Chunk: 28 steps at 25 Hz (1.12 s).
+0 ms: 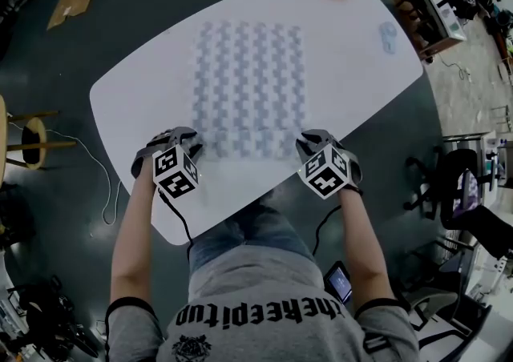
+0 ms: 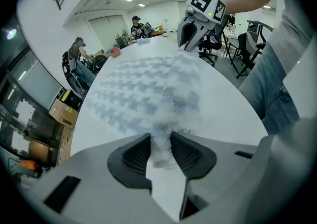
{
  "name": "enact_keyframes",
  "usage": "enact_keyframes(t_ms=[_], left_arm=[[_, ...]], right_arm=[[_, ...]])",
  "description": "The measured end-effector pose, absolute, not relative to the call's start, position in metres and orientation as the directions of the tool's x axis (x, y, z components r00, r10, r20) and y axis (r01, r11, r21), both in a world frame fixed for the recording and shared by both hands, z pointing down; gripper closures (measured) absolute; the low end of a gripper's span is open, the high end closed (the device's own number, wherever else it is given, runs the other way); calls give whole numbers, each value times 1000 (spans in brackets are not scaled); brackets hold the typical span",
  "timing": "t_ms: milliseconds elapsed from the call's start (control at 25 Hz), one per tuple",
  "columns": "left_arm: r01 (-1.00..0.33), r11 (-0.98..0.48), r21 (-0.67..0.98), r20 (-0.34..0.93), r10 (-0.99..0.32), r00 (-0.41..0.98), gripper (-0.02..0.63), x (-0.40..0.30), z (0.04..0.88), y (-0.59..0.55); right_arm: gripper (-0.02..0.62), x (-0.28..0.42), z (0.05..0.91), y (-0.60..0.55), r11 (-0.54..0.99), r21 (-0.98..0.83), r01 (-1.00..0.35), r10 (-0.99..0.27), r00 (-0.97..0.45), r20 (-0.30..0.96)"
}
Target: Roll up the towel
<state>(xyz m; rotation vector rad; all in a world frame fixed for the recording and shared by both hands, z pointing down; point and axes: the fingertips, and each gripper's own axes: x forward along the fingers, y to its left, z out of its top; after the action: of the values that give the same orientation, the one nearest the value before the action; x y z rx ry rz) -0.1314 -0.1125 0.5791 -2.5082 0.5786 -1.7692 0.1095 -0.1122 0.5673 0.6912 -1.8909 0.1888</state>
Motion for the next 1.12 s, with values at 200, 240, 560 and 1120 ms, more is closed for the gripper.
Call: enact_keyframes(t_ms=[200, 240, 560, 1120], left_arm=[[-305, -916, -261, 895, -348, 278, 472, -132, 579, -134], [-307, -914, -266, 894, -353, 276, 472, -132, 579, -137], [-329, -894, -304, 877, -398, 270, 472, -134, 576, -154], [-204, -909, -365, 819, -417, 394, 406, -116, 523, -103]], right_arm=[[551, 110, 573, -130, 807, 200, -555, -391, -249, 886], [549, 110, 573, -133, 806, 203, -556, -393, -246, 886], [534, 111, 574, -147, 789, 219, -574, -416, -236, 878], [495, 103, 512, -121, 798, 218, -562, -476, -366, 800]])
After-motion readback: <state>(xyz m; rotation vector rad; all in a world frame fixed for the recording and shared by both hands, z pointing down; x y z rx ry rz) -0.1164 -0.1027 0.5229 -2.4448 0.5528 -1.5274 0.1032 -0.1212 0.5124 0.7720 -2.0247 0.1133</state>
